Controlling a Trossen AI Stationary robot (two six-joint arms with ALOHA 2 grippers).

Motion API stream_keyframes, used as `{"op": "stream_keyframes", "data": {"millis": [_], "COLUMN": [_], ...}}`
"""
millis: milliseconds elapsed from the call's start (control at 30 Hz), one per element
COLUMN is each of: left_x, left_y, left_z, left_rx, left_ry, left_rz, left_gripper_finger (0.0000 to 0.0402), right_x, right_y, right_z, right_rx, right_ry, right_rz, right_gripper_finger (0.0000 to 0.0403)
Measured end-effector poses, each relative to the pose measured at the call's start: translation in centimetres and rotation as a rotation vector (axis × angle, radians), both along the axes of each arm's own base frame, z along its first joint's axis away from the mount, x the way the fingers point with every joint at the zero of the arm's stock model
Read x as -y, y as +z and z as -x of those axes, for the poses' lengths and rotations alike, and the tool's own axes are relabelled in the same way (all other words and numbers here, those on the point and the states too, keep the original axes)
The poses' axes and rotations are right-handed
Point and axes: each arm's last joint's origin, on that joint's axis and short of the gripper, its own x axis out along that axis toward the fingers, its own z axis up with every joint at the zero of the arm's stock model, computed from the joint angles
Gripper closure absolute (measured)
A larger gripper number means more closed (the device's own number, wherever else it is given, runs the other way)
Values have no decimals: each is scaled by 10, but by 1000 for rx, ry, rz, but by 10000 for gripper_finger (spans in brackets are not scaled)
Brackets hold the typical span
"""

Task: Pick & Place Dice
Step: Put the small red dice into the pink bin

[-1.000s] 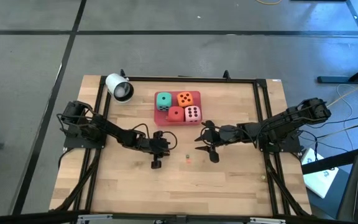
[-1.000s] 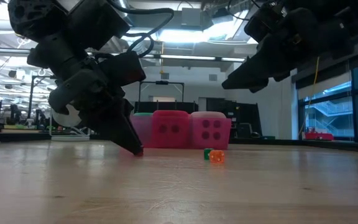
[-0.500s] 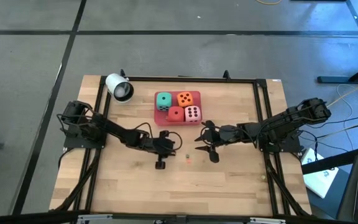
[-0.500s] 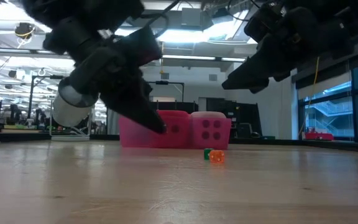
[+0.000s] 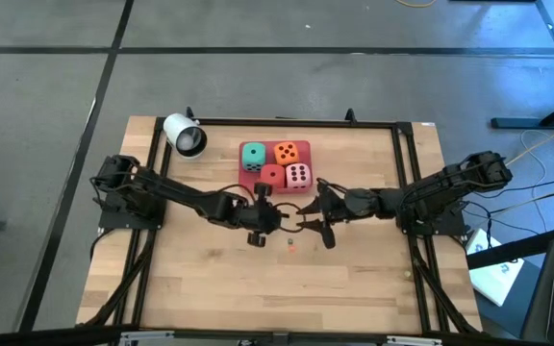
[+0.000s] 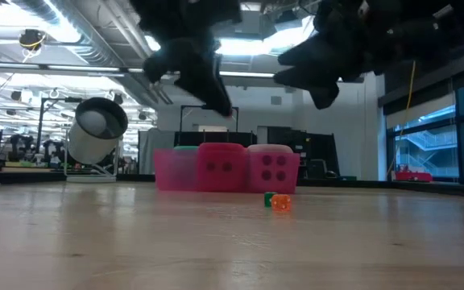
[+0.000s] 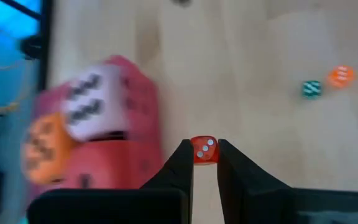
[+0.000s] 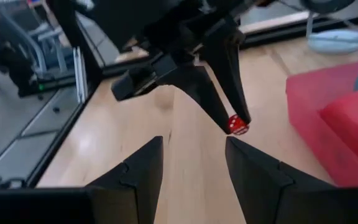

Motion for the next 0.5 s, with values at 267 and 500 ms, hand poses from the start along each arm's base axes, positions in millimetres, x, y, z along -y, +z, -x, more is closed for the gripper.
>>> {"op": "stream_keyframes", "data": {"millis": [267, 500], "left_x": [-4, -13], "left_y": [31, 42], "left_z": [15, 58], "left_rx": [34, 249], "left_ry": [58, 83], "left_rz": [-27, 52], "left_gripper_finger": [373, 373], "right_x": [13, 18], "right_y": [5, 15], "right_z": [-3, -5], "right_rx": [45, 146], "right_ry": [-53, 25], "right_rz": [-32, -67], "right_gripper_finger": [229, 229]}}
